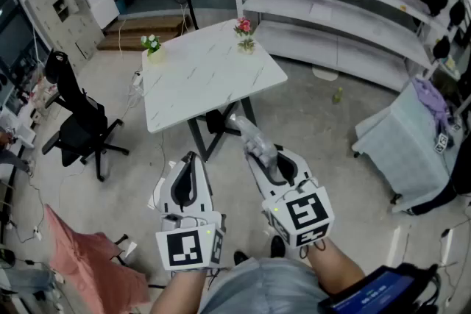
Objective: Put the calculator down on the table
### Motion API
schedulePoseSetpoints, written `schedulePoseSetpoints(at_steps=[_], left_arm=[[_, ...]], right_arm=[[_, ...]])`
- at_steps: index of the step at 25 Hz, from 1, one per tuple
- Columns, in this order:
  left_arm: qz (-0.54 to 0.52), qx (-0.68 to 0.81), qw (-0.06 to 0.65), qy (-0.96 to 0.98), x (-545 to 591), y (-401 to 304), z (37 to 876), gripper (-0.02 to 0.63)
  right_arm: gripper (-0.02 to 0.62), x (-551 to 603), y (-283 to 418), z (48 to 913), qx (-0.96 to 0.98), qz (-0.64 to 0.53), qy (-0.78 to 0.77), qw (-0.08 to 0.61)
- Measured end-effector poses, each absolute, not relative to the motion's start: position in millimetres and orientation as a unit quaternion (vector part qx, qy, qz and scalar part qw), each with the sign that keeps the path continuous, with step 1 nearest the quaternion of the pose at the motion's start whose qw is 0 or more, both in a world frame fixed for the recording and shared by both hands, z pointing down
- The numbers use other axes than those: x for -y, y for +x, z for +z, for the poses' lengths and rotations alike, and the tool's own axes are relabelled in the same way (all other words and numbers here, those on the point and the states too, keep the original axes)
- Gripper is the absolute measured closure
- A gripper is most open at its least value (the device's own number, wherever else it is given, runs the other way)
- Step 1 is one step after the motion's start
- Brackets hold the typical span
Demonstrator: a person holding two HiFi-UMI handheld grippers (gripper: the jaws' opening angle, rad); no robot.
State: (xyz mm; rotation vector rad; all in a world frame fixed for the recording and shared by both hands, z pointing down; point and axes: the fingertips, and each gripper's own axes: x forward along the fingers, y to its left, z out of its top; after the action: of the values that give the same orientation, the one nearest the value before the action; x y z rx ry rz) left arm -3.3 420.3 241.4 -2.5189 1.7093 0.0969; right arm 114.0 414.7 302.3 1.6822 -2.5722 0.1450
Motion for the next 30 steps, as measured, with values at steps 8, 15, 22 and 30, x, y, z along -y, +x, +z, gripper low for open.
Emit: schedulePoseSetpoints(at_steps=[8,15,22,30], left_arm=[[0.022,-0.565,0.041,-0.824,-418,18,251,0.6],[0.011,-0.586,0.034,-0.81,-418,37,263,0.599],[-0.006,-0.61,0.021,-0.792,-402,32,286,0.599],[-0.011,-0.63,-0.004,-0.776,-320,-5,306,0.598]], right_arm=[[0.449,-414,145,304,0.832,0.053,0.553,0.009],[0.449,-407,170,314,0.841,0.069,0.537,0.011],[0.449,-380,158,331,0.86,0.082,0.504,0.017],[0.448,-302,129,354,0.868,0.099,0.485,0.04]])
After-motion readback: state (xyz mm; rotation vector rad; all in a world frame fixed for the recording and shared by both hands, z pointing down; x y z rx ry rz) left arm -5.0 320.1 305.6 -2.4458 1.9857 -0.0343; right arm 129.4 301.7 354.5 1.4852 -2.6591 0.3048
